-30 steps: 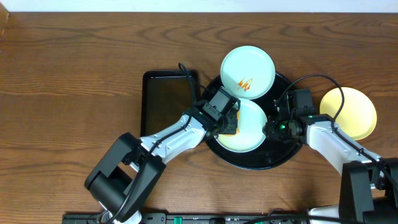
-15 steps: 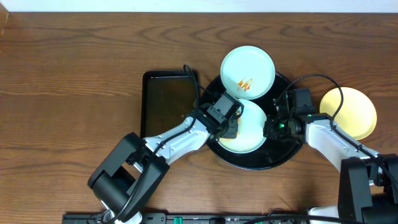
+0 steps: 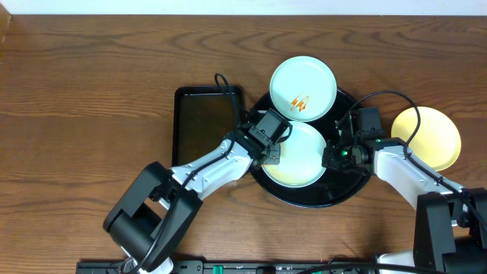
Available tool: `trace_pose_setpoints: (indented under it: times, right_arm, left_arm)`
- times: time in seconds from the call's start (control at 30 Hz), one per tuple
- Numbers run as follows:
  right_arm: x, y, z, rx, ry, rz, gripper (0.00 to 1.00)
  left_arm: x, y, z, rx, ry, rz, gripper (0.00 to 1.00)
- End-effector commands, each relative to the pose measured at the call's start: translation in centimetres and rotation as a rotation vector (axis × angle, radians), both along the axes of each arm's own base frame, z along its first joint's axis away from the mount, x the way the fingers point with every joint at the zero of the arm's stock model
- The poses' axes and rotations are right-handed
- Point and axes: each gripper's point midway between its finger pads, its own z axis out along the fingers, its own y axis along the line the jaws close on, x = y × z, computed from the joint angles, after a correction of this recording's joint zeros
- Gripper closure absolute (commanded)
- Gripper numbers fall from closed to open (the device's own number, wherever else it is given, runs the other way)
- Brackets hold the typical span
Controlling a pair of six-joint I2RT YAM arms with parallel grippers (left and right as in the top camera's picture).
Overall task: Clean dirty plates on tray and stack at the side
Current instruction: 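Return the sponge to the black tray with the left gripper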
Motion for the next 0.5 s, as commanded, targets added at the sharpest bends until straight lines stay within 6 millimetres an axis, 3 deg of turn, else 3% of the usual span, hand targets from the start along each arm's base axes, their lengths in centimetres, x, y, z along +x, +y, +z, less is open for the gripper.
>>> trace_pose_setpoints:
  times: [0.0, 0.27, 0.47]
  right_arm:
    - [-1.5, -1.5, -2.0, -0.101, 0.066, -0.012, 0.99]
    - [-1.5, -1.5, -2.0, -0.101, 0.064, -0.011, 0.99]
    - [-1.0, -1.4, -1.6, -0.100, 0.037, -0.001, 0.99]
  left_arm:
    - [2.5, 2.4, 3.1, 0.069, -0.137, 0.068, 0.92]
    - [2.8, 2.3, 7.5, 0.004, -0.215, 0.073, 0.92]
    - [2.7, 6.2, 7.2, 0.060, -0.155, 0.144, 0.92]
